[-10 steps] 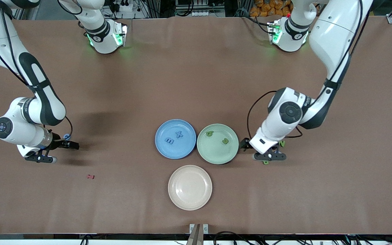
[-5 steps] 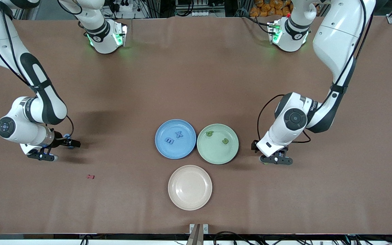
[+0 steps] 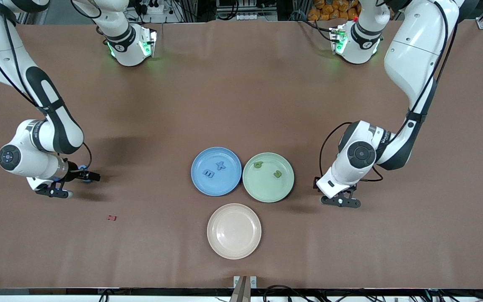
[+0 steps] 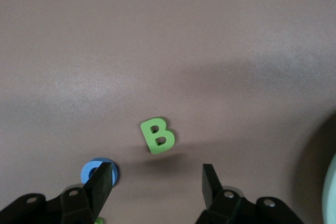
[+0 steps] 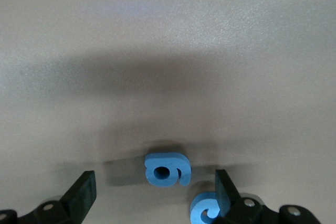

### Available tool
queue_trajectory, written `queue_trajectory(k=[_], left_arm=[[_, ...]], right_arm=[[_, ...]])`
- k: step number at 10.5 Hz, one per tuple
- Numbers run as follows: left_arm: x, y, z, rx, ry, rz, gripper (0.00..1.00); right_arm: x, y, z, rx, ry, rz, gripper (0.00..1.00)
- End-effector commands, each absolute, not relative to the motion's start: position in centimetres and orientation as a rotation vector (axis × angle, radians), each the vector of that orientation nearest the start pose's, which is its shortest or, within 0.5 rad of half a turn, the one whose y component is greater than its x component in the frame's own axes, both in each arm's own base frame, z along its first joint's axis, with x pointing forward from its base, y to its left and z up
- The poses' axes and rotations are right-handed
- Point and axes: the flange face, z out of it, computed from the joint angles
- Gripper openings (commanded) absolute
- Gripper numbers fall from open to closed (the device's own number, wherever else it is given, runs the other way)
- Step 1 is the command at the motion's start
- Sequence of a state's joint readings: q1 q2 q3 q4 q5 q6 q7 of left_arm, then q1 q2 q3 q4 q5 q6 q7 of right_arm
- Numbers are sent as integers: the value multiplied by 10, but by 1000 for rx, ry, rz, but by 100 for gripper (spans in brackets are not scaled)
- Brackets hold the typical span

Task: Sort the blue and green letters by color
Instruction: 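Grasp the blue 9 with the right gripper while the left gripper grasps the green B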

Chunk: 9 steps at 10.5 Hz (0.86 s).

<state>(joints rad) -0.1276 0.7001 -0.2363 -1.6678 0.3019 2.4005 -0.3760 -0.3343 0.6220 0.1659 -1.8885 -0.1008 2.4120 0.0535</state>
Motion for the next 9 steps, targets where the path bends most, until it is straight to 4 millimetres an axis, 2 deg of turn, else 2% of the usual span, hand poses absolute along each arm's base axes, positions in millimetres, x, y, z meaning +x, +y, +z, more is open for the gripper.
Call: queue_trajectory(k=[1, 2, 4, 5, 7, 9], left_arm=[[667, -226, 204, -3079, 247, -135, 76], [669, -226, 202, -3082, 242, -137, 76], [675, -228, 199, -3087, 236, -145, 75], [677, -227, 192, -3088, 228, -140, 74], [677, -227, 185, -3089, 224, -128, 72], [677, -222, 182, -3102, 199, -112, 72]], right_arm=[[611, -115, 168, -3094, 282, 125, 100], [611, -115, 168, -3095, 270, 124, 92], [611, -117, 168, -3092, 277, 126, 10], [611, -118, 168, -3091, 281, 124, 0], [614, -119, 171, -3091, 287, 112, 0], [625, -110, 176, -3086, 295, 89, 0]])
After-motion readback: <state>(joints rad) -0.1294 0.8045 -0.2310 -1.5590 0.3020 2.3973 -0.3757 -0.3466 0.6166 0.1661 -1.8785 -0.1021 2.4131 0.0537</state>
